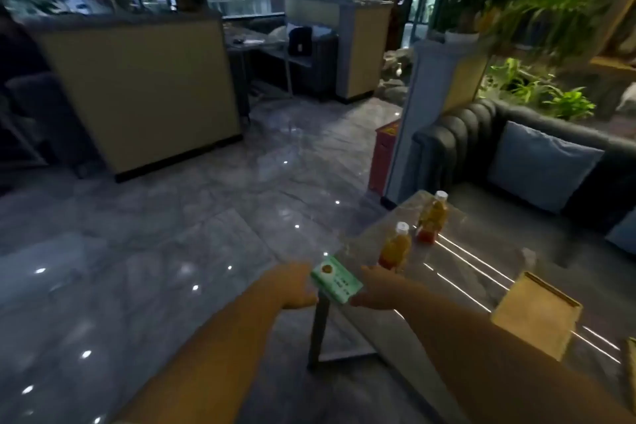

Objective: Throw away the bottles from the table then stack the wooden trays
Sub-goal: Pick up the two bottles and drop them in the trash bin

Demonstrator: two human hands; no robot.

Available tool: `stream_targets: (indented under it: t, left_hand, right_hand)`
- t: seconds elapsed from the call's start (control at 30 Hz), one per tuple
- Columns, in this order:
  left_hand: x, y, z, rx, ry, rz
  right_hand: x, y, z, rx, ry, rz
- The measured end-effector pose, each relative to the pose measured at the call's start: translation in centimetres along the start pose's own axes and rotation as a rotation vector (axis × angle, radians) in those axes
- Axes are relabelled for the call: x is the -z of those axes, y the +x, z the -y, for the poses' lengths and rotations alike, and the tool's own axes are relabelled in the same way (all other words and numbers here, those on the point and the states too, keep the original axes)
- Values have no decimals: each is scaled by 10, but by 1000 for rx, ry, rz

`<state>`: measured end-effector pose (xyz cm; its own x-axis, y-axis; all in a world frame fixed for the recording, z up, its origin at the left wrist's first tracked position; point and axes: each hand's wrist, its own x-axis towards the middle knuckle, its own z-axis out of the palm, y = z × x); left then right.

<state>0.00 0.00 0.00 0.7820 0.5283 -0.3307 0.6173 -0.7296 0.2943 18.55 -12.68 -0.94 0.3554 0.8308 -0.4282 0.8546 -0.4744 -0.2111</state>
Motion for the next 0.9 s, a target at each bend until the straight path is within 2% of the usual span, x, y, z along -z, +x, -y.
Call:
stream_targets:
  t: [0.13,0.3,0.5,0.9]
  left_hand:
    - [14,1,50,113,-1,26]
    - [37,28,99,161,39,32]
    - [67,93,156,194,13,41]
    - [126,237,269,226,25,147]
  right_hand:
    - [8,38,36,49,14,53]
    - [17,96,67,106,-12,101]
    - [43,188,90,123,8,103]
    - [93,370,137,45,89,124]
